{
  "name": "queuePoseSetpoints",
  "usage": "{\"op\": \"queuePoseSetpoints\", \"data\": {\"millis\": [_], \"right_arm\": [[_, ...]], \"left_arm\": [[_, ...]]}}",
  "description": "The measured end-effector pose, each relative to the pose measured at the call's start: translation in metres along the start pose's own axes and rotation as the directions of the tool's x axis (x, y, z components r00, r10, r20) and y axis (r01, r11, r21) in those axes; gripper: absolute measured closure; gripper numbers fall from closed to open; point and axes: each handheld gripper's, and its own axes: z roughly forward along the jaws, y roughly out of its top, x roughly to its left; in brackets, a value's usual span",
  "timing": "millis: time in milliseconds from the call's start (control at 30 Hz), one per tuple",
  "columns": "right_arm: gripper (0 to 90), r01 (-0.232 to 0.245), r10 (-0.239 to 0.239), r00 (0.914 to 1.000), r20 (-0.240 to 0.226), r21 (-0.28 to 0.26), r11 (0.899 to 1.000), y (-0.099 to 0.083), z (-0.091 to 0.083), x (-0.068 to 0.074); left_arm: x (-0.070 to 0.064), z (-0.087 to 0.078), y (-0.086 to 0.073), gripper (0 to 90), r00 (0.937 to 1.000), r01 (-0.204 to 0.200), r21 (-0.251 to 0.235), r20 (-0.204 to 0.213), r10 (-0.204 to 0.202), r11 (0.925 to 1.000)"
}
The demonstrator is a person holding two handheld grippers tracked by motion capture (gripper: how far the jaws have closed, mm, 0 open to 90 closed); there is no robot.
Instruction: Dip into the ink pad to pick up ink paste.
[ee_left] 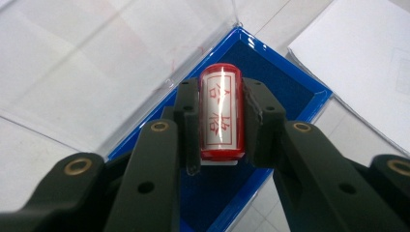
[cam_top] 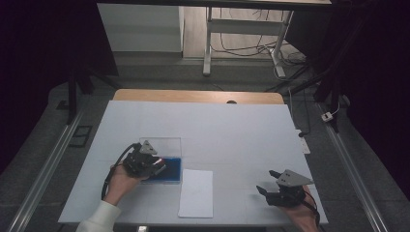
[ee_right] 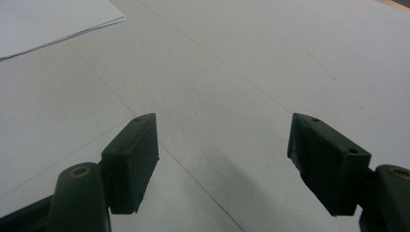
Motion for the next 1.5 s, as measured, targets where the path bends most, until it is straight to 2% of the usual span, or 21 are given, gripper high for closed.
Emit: {"op": "queuePoseSetpoints", "data": {"millis": [100, 133, 200, 300, 467, 633, 700, 1033, 1333, 1500], "right_arm": [[26.5, 0.003, -0.003, 1.0, 0.006, -0.002, 1.0, 0.0, -0.001, 0.0], [26.5, 0.004, -0.004, 1.0, 0.006, 0.0, 1.0, 0.0, -0.001, 0.0], [26.5, 0.001, -0.001, 1.0, 0.0, -0.002, 1.0, -0.001, -0.001, 0.0], [26.5, -0.003, 0.003, 1.0, -0.003, -0.001, 1.0, -0.002, -0.001, -0.001], [27.2, -0.001, 0.001, 1.0, -0.005, 0.001, 1.0, -0.002, -0.001, -0.001], [27.2, -0.001, 0.001, 1.0, -0.006, 0.0, 1.0, -0.002, -0.001, 0.0], [27.2, -0.002, 0.002, 1.0, -0.006, 0.0, 1.0, -0.002, -0.001, -0.001], [27.0, -0.001, 0.001, 1.0, -0.005, 0.005, 1.0, -0.002, 0.0, -0.001], [26.9, 0.001, -0.001, 1.0, -0.009, 0.01, 1.0, -0.002, 0.0, -0.001], [26.8, 0.0, 0.0, 1.0, -0.01, 0.011, 1.0, -0.002, 0.0, -0.001]], "left_arm": [[-0.003, -0.006, 0.002, 70.3, 0.9999, -0.013, -0.021, -0.003, 0.013, 0.9997], [-0.004, -0.015, 0.005, 70.3, 0.9999, -0.016, -0.053, -0.004, 0.016, 0.9985], [-0.004, -0.02, 0.006, 70.2, 0.9999, -0.015, -0.07, 0.0, 0.015, 0.9974], [-0.005, -0.039, 0.009, 70.1, 0.9999, -0.016, -0.128, -0.001, 0.016, 0.9916], [-0.006, -0.051, 0.009, 70.0, 0.9998, -0.021, -0.151, -0.007, 0.02, 0.9884], [-0.005, -0.054, 0.008, 69.9, 0.9998, -0.015, -0.163, -0.012, 0.013, 0.9865], [-0.003, -0.054, 0.008, 69.9, 1.0, -0.009, -0.162, 0.0, 0.009, 0.9867], [-0.001, -0.052, 0.005, 70.0, 0.9997, -0.019, -0.154, 0.012, 0.021, 0.9878], [0.002, -0.039, 0.001, 70.0, 0.9999, -0.003, -0.12, 0.011, 0.004, 0.9928], [0.005, -0.031, 0.0, 70.0, 0.9996, 0.013, -0.102, 0.027, -0.01, 0.9947]]}}
